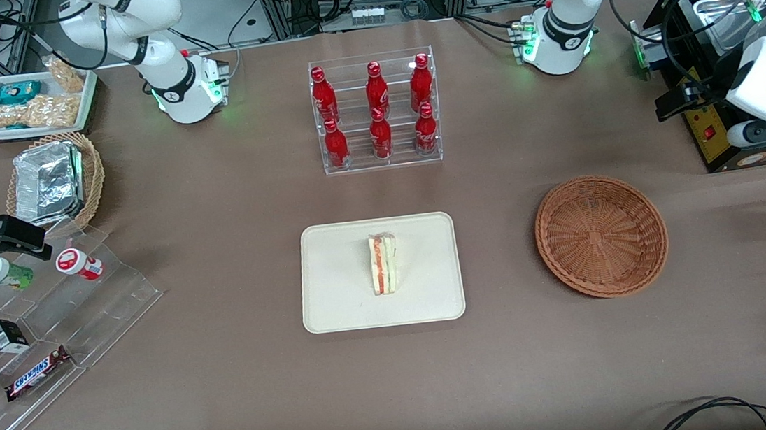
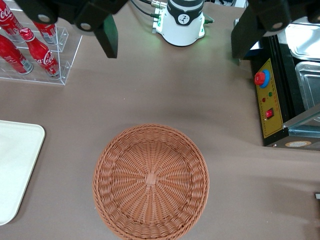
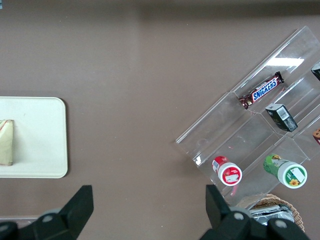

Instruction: Place sandwich from basket to tray

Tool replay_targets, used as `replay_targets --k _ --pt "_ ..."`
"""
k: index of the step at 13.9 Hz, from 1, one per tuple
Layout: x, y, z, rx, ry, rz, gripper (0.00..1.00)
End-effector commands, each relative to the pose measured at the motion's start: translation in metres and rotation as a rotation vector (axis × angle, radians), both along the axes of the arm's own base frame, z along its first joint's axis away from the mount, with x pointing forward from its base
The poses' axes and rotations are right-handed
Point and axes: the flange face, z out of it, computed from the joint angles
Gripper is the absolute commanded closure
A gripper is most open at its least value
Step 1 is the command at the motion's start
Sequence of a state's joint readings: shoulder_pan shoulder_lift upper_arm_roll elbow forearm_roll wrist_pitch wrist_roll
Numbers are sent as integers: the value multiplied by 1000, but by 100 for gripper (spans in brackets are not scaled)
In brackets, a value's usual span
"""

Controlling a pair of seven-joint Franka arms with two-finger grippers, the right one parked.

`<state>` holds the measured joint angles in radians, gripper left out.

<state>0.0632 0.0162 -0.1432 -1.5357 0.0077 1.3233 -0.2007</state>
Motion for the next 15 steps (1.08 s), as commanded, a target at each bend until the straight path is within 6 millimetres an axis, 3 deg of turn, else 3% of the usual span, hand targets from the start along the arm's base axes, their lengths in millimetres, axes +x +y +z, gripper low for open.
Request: replay_targets --k 1,15 --pt "-5 3 23 5 -46 -12 0" --pt "-13 -5 34 69 -76 -95 0"
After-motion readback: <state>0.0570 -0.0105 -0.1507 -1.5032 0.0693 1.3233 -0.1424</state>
